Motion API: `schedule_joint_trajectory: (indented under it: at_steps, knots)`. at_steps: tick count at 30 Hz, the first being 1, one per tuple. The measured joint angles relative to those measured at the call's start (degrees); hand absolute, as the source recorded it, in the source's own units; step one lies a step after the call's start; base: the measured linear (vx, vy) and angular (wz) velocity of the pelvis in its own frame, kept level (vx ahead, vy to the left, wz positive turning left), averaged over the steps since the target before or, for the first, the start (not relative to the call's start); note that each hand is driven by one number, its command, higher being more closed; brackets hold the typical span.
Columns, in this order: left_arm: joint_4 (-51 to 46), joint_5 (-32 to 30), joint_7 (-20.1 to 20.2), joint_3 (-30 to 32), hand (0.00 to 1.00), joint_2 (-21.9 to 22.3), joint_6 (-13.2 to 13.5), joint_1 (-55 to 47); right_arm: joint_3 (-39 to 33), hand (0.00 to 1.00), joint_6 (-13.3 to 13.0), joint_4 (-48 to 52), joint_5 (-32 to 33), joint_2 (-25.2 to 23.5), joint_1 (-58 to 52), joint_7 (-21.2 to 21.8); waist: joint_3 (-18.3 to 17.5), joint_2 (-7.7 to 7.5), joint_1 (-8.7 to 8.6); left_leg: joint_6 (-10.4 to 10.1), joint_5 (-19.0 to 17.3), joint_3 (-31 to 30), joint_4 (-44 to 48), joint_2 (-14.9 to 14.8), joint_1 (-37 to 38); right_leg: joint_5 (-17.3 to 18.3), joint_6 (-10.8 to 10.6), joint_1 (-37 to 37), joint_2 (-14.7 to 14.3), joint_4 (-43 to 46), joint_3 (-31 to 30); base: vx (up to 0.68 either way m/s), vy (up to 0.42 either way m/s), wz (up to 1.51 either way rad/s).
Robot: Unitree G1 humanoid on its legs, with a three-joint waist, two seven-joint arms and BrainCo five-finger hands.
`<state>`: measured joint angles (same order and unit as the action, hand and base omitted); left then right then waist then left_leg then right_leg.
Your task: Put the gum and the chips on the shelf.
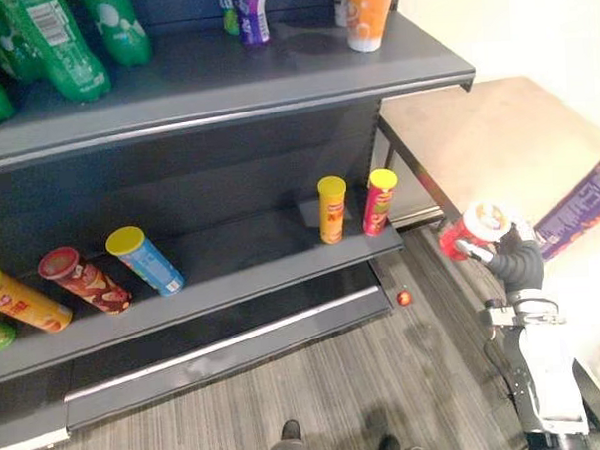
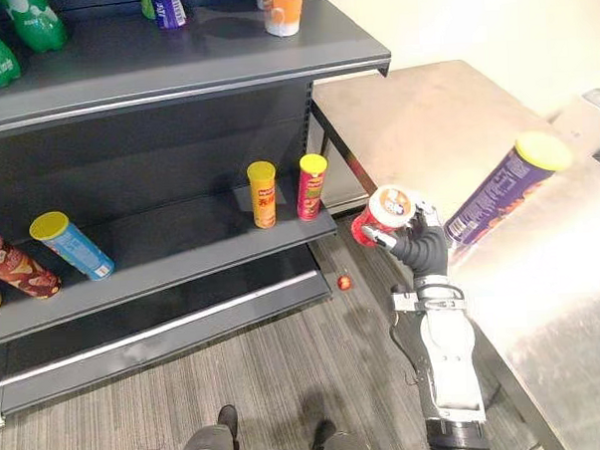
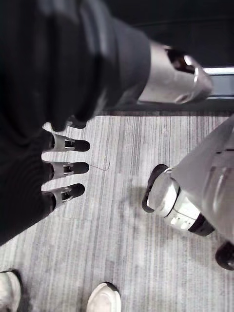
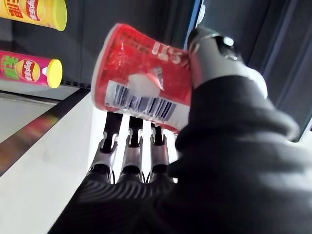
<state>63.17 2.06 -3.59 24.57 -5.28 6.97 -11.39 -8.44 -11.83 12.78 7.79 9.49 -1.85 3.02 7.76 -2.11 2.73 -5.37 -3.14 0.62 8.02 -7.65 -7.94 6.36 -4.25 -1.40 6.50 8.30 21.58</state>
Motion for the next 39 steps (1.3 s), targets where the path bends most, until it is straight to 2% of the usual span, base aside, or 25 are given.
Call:
schedule_joint_trajectory:
  at_steps: [2, 3, 4, 5, 6, 8, 9, 11, 13, 18, 22, 24, 26, 28, 30, 39]
  knots:
    - [-0.37, 0.05, 0.09, 0.0, 0.0, 0.97, 0.01, 0.1, 0.09, 1.0, -0.18, 0.0, 0.02, 0.01, -0.28, 0.14, 0.16, 0.29, -0.05, 0.03, 0.03, 0.46, 0.18, 0.33, -0.53, 0.13, 0.12, 1.16, 0.1, -0.88, 1.9, 0.07, -0.015, 0.52]
    - [-0.33, 0.05, 0.1, 0.27, 0.0, 1.2, -0.04, 0.51, 0.05, 1.0, -0.29, 0.02, 0.02, 0.08, -0.69, 0.13, 0.34, 0.39, -0.52, 2.81, -0.78, 5.2, 0.65, -0.41, -1.41, 0.17, 0.13, 1.93, 0.58, -1.41, 4.23, 0.04, 0.018, 0.85]
    - [-0.1, 0.05, 0.1, 0.79, 0.0, 1.21, -0.04, 1.05, -0.11, 1.0, -0.3, 0.03, 0.0, 0.21, -0.87, 0.08, 0.51, 0.54, -1.09, 5.86, -1.55, 15.45, 2.61, -3.73, -1.84, 0.14, 0.14, 2.63, 1.34, -1.4, 7.07, 0.05, 0.02, 0.98]
    - [0.23, 0.06, 0.09, 0.81, 0.0, 1.18, -0.06, 1.48, -0.16, 1.0, -0.32, 0.02, 0.0, 0.61, -0.91, 0.01, 0.73, 0.87, -1.36, 7.14, -1.45, 20.79, 4.3, -5.67, -1.83, 0.14, 0.13, 3.13, 1.62, -1.33, 8.26, 0.09, 0.096, 1.21]
    - [0.32, 0.05, 0.09, 0.51, 0.0, 1.41, -0.06, 2.57, -0.32, 1.0, -0.34, -0.01, -0.01, 2.17, -0.84, -0.04, 1.13, 2.2, -1.53, 7.42, -1.08, 31.68, 8.95, -9.46, -1.87, 0.42, -0.28, 4.27, 2.44, -0.81, 10.97, 0.07, 0.138, 1.0]
    - [-0.05, 0.04, 0.06, 0.4, 0.0, 1.33, 0.0, 2.74, -0.25, 1.0, -0.34, -0.06, -0.09, 2.8, -0.63, -0.14, 1.46, 2.44, -1.77, 7.0, -1.41, 36.12, 10.32, -9.21, -2.08, 1.41, -1.67, 4.93, 3.76, -0.09, 12.4, 0.04, 0.175, 0.83]
    - [-0.31, 0.04, -0.03, 0.41, 0.0, 1.25, -0.02, 2.68, 0.45, 1.0, -0.34, -0.04, -0.22, 2.72, -0.59, 0.01, 1.49, 2.82, -1.44, 5.99, -2.42, 35.4, 9.99, -8.03, -2.54, 1.48, -1.91, 5.17, 4.39, -0.28, 13.19, 0.03, 0.198, 0.71]
    - [-0.43, 0.04, -0.07, 0.41, 0.0, 1.16, -0.01, 2.74, 0.58, 1.0, -0.29, -0.06, -0.59, 1.65, -0.86, 0.1, 1.52, 2.72, -1.49, 6.12, -2.22, 32.97, 8.44, -5.82, -4.0, 1.02, -2.74, 5.14, 5.47, -0.82, 15.06, 0.02, 0.139, 0.61]
    - [-0.45, 0.04, -0.08, -0.78, 0.0, 1.37, -0.04, 2.08, 0.68, 1.0, -0.16, -0.12, -1.1, 0.72, -0.66, 0.33, 1.72, 1.57, -1.28, 6.93, 0.39, 32.76, 2.35, -1.22, -2.0, -0.23, -3.7, 5.64, 7.61, -2.33, 15.94, 0.01, 0.172, 0.41]
    - [-0.51, -0.18, 0.05, -4.19, 0.0, 1.33, -0.01, 1.54, -0.22, 1.0, -0.14, -0.55, -1.9, 0.78, -0.34, 0.55, 1.67, 0.92, -2.51, 7.76, 6.21, 30.15, -10.0, 4.52, 1.91, -1.89, -2.96, 5.4, 9.81, -0.28, 16.35, 0.0, 0.1, 0.31]
    - [-0.48, -0.64, 0.1, -4.73, 0.0, 0.94, -0.01, 1.18, -0.17, 1.0, 0.29, -3.11, -3.48, 0.76, -0.03, -0.34, 1.61, 0.45, -2.5, 7.86, 6.56, 29.99, -12.63, 5.48, 4.35, -2.58, -2.18, 4.07, 11.97, 5.76, 15.39, 0.01, 0.056, 0.02]
    - [-0.47, -0.66, 0.1, -4.95, 0.0, 0.38, -0.01, 0.67, 0.59, 1.0, 0.65, -5.08, -3.52, 0.71, 0.6, -0.48, 1.19, -0.48, -2.46, 7.72, 6.36, 30.19, -13.37, 6.21, 5.45, -2.62, -2.12, 2.52, 13.84, 10.21, 13.59, 0.06, 0.04, -0.06]
    - [-0.48, -0.67, 0.09, -4.89, 0.0, 0.07, -0.01, 0.4, 1.64, 1.0, 0.96, -6.54, -4.07, 0.71, 1.25, -0.59, 1.04, -0.86, -2.41, 7.5, 6.03, 30.4, -13.36, 6.17, 6.19, -3.43, -1.1, 1.4, 14.4, 12.82, 11.62, 0.06, 0.008, -0.08]
    - [-0.56, -0.67, 0.04, -4.27, 0.0, -0.22, 0.0, 0.22, 3.28, 1.0, 1.26, -7.55, -5.65, 0.63, 2.05, -0.52, 0.72, -1.35, -2.22, 7.41, 5.97, 30.37, -13.36, 6.06, 6.62, -3.83, -0.95, 0.82, 13.86, 12.92, 7.74, 0.05, -0.026, -0.07]
    - [-0.54, -0.66, 0.04, -3.82, 0.0, -0.41, -0.01, 0.25, 4.08, 1.0, 1.26, -7.78, -5.82, 0.63, 2.98, -0.52, 0.54, -1.63, -1.85, 7.52, 6.21, 30.37, -13.35, 5.95, 6.16, -3.84, -0.97, 1.61, 12.52, 9.55, 6.33, 0.03, -0.1, -0.07]
    - [-1.59, -0.63, 1.7, -2.81, 0.0, 0.5, -0.01, 0.27, 3.98, 1.0, 1.39, -8.79, -6.82, 0.75, 6.71, -1.15, 0.5, -1.61, -1.09, 5.82, 7.13, 28.23, -13.77, 6.02, 4.49, -3.76, -1.01, 5.09, 9.6, -0.23, 6.4, 0.0, -0.112, 0.03]
